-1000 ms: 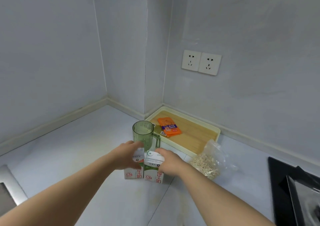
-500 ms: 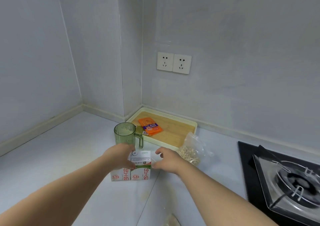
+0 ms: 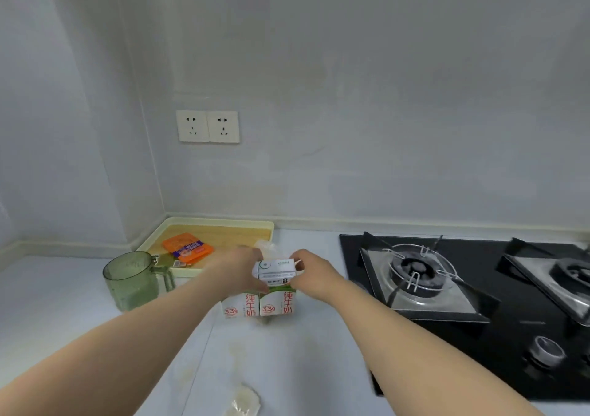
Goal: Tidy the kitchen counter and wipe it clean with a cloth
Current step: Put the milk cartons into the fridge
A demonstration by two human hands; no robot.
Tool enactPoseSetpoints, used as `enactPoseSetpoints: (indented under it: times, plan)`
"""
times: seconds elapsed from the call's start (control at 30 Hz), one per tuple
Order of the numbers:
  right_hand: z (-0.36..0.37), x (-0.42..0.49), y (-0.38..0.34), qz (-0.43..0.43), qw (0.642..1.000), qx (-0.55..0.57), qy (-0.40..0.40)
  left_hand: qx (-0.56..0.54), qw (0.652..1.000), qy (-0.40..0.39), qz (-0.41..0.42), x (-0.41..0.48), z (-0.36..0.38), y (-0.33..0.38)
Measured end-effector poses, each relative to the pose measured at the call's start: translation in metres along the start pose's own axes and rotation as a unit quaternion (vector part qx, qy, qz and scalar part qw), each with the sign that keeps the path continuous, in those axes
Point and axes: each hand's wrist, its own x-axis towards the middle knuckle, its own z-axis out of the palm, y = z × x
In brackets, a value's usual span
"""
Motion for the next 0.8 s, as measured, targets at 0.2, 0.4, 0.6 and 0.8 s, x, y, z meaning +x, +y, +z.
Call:
enactPoseSetpoints:
  times: [0.2,0.4,0.6,0.8]
  plan:
    - [-0.071,-0.07,0.071,0.034,0.995,-0.081,0.039,0.017,0.99,-0.001,0.139,0.016,0.007,0.128]
    - [-0.15,-0.169,0.17,0.114,0.984,-0.098,0.102,0.036,0.959,-0.017,0.28,0.003,0.022,0.287]
    - [-0.228,-0.276,0.27,0.177,0.969,-0.083,0.153,0.025,0.935,-0.019,0.352,-0.028,0.04,0.451]
    - [-0.286,-0.367,0.358,0.23,0.95,-0.078,0.194,0.023,0.911,-0.034,0.41,-0.054,0.064,0.591]
